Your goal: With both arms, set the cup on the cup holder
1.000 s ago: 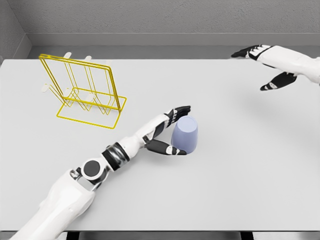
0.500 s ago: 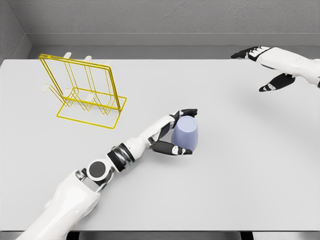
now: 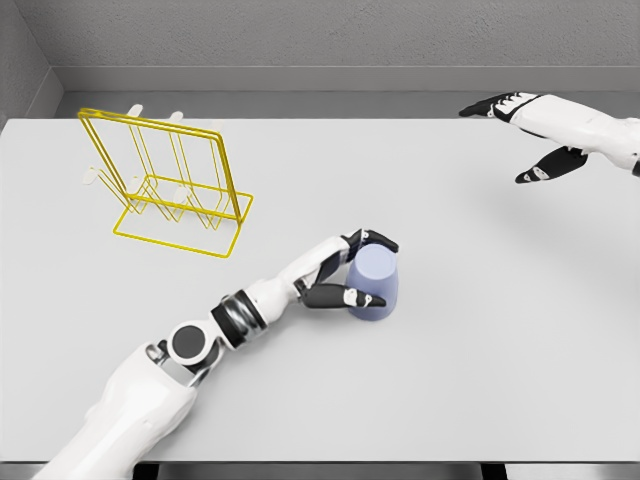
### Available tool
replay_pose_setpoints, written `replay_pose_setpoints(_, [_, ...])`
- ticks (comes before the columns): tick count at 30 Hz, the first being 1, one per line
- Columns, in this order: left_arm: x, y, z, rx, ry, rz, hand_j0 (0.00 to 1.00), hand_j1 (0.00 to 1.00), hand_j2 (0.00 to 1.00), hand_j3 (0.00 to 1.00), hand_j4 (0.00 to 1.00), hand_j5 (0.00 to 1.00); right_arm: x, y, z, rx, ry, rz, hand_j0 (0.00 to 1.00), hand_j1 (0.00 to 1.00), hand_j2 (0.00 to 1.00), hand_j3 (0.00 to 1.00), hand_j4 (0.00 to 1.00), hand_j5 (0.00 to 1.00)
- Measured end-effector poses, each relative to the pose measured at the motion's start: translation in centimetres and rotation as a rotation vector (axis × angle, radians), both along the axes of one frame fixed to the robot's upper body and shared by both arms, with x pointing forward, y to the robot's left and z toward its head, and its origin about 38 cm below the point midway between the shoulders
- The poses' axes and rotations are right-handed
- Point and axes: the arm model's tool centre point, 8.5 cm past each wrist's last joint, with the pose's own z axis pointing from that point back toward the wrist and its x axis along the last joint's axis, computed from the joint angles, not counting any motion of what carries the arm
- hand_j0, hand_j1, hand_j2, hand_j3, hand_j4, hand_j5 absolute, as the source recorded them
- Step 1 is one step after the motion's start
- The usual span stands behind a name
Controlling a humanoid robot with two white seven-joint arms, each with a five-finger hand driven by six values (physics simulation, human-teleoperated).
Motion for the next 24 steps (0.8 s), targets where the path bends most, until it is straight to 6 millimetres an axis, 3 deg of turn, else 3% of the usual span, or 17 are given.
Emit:
replay_pose_setpoints(7, [-0.4,3.8,4.7,-0.061,-0.068,-0.021,0.44,0.44,0.44,0.44,0.44,0.44,0.0,0.0,0.1,0.002,-0.003,0.0,1.0,1.0,1.0,1.0,1.0,1.0])
replay_pose_setpoints(12, [-1.1,8.5,7.7,-0.072,-0.098,0.003,0.44,0.44,0.44,0.44,0.44,0.44,0.0,0.0,0.1,0.001,-0.002,0.0,1.0,1.0,1.0,1.0,1.0,1.0])
replay_pose_setpoints(19, [-1.2,14.0,8.8,-0.02,-0.103,0.071,0.44,0.44,0.44,0.44,0.44,0.44,0.0,0.0,0.1,0.001,-0.002,0.0,1.0,1.0,1.0,1.0,1.0,1.0])
replay_pose_setpoints(24, [-0.8,16.2,10.0,-0.007,-0.127,0.116,0.44,0.44,0.44,0.44,0.44,0.44,0.0,0.0,0.1,0.001,-0.002,0.0,1.0,1.0,1.0,1.0,1.0,1.0])
